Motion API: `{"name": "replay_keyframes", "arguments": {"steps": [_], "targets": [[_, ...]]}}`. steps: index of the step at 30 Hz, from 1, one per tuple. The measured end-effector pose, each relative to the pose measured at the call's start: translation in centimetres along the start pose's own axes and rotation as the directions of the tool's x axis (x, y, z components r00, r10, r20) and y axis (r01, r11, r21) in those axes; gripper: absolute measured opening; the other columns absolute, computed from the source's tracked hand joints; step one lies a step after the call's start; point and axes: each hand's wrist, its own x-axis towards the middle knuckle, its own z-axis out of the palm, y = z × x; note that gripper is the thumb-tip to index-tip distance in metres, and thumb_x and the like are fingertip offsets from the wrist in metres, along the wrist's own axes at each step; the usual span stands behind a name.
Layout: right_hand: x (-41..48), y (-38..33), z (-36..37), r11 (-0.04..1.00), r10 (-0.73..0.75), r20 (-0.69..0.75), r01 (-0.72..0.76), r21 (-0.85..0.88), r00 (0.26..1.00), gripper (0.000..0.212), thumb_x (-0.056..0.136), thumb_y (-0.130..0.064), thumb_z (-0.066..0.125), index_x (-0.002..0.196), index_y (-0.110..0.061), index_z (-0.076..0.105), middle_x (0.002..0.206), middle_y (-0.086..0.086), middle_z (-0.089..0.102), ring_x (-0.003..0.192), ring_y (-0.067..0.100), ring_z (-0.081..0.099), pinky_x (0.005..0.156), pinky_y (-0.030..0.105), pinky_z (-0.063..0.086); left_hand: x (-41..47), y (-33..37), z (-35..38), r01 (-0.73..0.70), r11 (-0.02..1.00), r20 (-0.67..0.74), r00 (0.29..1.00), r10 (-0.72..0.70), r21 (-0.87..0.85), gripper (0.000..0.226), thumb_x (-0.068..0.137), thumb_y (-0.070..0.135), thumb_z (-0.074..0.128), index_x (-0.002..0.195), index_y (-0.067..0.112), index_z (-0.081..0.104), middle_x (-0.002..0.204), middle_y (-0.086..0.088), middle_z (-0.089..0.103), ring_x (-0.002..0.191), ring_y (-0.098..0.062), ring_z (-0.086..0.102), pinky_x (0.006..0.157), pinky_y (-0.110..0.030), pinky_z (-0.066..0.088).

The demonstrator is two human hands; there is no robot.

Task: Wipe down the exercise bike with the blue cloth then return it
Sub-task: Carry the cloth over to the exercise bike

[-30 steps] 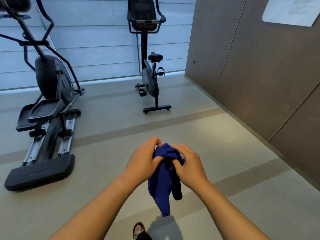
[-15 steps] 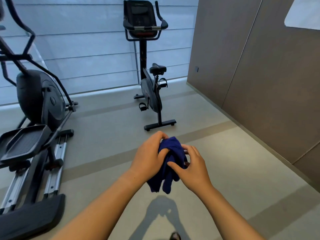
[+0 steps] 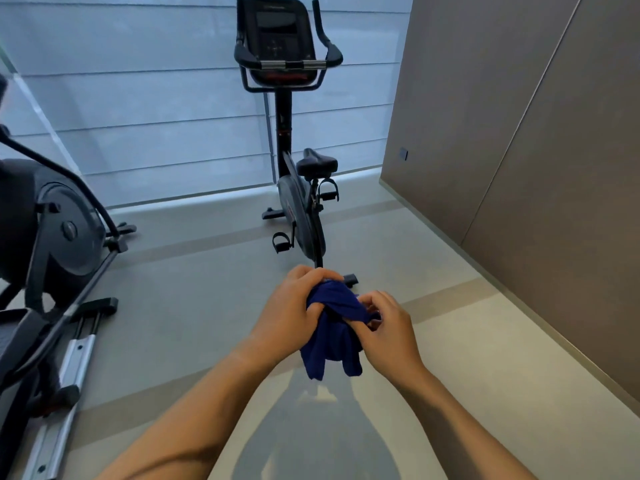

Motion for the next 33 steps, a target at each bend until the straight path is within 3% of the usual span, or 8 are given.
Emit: {"name": "replay_keyframes", "arguments": {"steps": [3, 7, 14, 18, 23, 25, 29, 33], "targets": [[5.4, 1.5, 1.2, 1.0, -0.007, 0.02, 0.006, 0.018, 1.0, 0.017, 0.088, -0.018, 0.061, 0.084, -0.034, 0.06, 0.087, -0.015, 0.057, 0.078, 0.01, 0.061, 0.066, 0.036, 0.055, 4.8, -3.0, -0.1, 0.05, 0.999, -0.016, 0.999, -0.05, -0.003, 0.032, 0.086, 0.012, 0.055, 0.103, 0.039, 0.058, 0.099, 0.017, 0.049, 0.091, 0.007, 0.048, 0.072, -0.004, 0.038], [13.1, 4.1, 2.7, 1.0, -0.003, 0.013, 0.002, 0.006, 1.0, 0.026, 0.09, -0.012, 0.056, 0.089, -0.037, 0.063, 0.089, -0.02, 0.06, 0.085, 0.007, 0.06, 0.069, 0.034, 0.056, 11.9, -7.2, 0.2, 0.072, 0.997, -0.036, 0.997, -0.072, -0.004, 0.027, 0.085, 0.012, 0.058, 0.094, 0.038, 0.057, 0.092, 0.021, 0.045, 0.086, 0.011, 0.047, 0.071, -0.001, 0.036], [26.7, 8.1, 6.7, 0.999, 0.037, 0.021, -0.038, 0.026, 0.999, 0.023, 0.088, -0.021, 0.06, 0.102, -0.04, 0.057, 0.098, -0.019, 0.059, 0.093, 0.0, 0.058, 0.069, 0.015, 0.052, 25.8, -14.9, -0.7, 0.04, 0.998, -0.009, 0.999, -0.04, 0.051, 0.021, 0.084, 0.017, 0.061, 0.093, 0.035, 0.054, 0.098, 0.011, 0.048, 0.083, -0.004, 0.05, 0.071, -0.013, 0.04], [35.6, 8.7, 9.3, 1.0, 0.027, 0.003, -0.027, -0.001, 1.0, 0.022, 0.085, -0.025, 0.063, 0.097, -0.042, 0.057, 0.097, -0.021, 0.057, 0.092, 0.002, 0.058, 0.074, 0.018, 0.053, 33.8, -18.7, -3.4, 0.032, 0.999, 0.007, 0.999, -0.032, 0.04, 0.026, 0.084, 0.019, 0.061, 0.086, 0.041, 0.049, 0.1, 0.014, 0.049, 0.083, -0.003, 0.051, 0.071, -0.015, 0.043], [46.5, 9.8, 12.5, 0.999, 0.033, -0.021, -0.034, -0.04, 0.999, 0.01, 0.086, -0.021, 0.064, 0.087, -0.031, 0.059, 0.092, -0.011, 0.057, 0.081, 0.006, 0.06, 0.069, 0.026, 0.056, 43.0, -23.3, -6.0, 0.052, 0.992, -0.014, 0.999, -0.051, 0.116, 0.027, 0.084, 0.018, 0.059, 0.083, 0.041, 0.045, 0.088, 0.02, 0.052, 0.072, -0.001, 0.05, 0.058, -0.014, 0.035], [50.5, 10.5, 13.5, 1.0, 0.019, 0.001, -0.019, -0.02, 1.0, 0.013, 0.087, -0.019, 0.063, 0.088, -0.032, 0.059, 0.093, -0.013, 0.056, 0.08, 0.009, 0.061, 0.067, 0.028, 0.057, 46.3, -25.2, -6.8, 0.067, 0.99, -0.017, 0.998, -0.065, 0.12, 0.027, 0.084, 0.019, 0.059, 0.082, 0.042, 0.043, 0.083, 0.02, 0.052, 0.071, -0.001, 0.05, 0.057, -0.014, 0.035], [58.7, 12.0, 15.7, 0.999, -0.021, 0.048, 0.019, 0.034, 0.999, 0.023, 0.089, -0.021, 0.06, 0.093, -0.043, 0.058, 0.096, -0.023, 0.056, 0.092, 0.001, 0.058, 0.071, 0.018, 0.054, 53.2, -29.1, -8.1, 0.067, 0.988, -0.048, 0.997, -0.061, 0.14, 0.028, 0.085, 0.022, 0.061, 0.082, 0.043, 0.042, 0.084, 0.019, 0.047, 0.073, -0.002, 0.049, 0.06, -0.013, 0.034], [65.9, 13.0, 17.9, 0.994, -0.052, 0.136, 0.038, 0.106, 0.989, 0.025, 0.09, -0.019, 0.058, 0.103, -0.04, 0.057, 0.101, -0.025, 0.057, 0.096, -0.001, 0.057, 0.075, 0.019, 0.054, 58.8, -32.3, -9.2, 0.13, 0.978, -0.116, 0.987, -0.112, 0.163, 0.025, 0.085, 0.024, 0.061, 0.088, 0.042, 0.043, 0.085, 0.017, 0.042, 0.073, -0.003, 0.048, 0.059, -0.011, 0.033]]}}
